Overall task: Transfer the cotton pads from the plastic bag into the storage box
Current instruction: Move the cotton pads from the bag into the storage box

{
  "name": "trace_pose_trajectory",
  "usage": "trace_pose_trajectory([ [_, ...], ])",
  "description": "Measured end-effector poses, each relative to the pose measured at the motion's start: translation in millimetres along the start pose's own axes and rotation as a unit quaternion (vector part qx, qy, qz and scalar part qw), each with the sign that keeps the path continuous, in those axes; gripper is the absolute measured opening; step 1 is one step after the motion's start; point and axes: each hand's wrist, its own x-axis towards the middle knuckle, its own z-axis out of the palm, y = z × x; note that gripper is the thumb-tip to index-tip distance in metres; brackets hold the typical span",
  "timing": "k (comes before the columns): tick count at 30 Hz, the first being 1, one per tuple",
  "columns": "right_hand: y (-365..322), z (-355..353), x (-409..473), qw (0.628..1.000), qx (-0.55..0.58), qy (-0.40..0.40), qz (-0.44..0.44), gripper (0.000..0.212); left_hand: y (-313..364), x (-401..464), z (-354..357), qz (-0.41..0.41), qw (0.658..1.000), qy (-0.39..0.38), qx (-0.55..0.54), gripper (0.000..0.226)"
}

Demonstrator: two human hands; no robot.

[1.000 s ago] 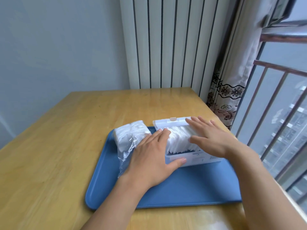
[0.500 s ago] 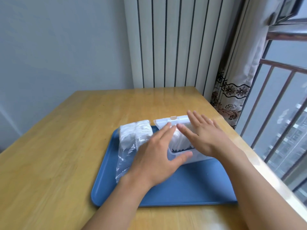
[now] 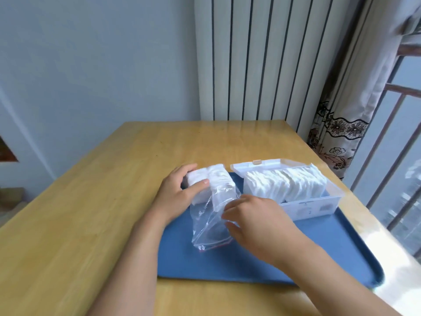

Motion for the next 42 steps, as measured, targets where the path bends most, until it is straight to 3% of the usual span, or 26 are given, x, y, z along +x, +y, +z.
trace_pose_trajectory([
  [4,-3,-4,-1,0.998,0.015,0.056,0.035,0.034,-6,0,-13,-0.010,0.997,-0.075,0.013,0.085],
  [6,-5,-3,-1,0.996,0.034,0.026,0.074,0.041,-8,-1,-13,-0.011,0.996,-0.081,0.023,0.077],
  [8,-8,0,1,0.996,0.032,-0.023,0.077,0.035,-8,-2,-10,-0.001,0.997,-0.065,0.031,0.066],
  [10,-8,4,3,0.997,0.038,-0.015,0.064,0.017,-6,-2,-8,-0.007,0.998,-0.058,0.022,0.055],
  [11,-8,6,2,0.996,0.052,-0.015,0.077,0.018,-5,-3,-7,-0.017,0.998,-0.057,0.012,0.051],
  [17,-6,6,1,0.984,0.151,0.011,0.091,0.066,1,-2,-8,-0.045,0.996,-0.037,-0.070,0.035],
  [21,-5,6,4,0.986,0.123,0.078,0.080,0.030,2,-2,-8,-0.032,0.994,-0.051,-0.087,0.040],
  [26,0,0,4,0.989,0.079,0.076,0.095,0.049,3,-3,-9,-0.012,0.991,-0.089,-0.100,0.050],
  [30,-6,-6,3,0.989,0.022,0.078,0.123,0.031,7,-6,-7,0.015,0.986,-0.121,-0.113,0.045],
  [37,-3,-13,4,0.991,0.018,0.050,0.126,0.029,6,-7,-4,-0.006,0.982,-0.098,-0.159,0.044],
  [42,-1,-11,5,0.990,0.010,0.081,0.115,0.017,5,-6,-5,0.008,0.974,-0.144,-0.173,0.052],
])
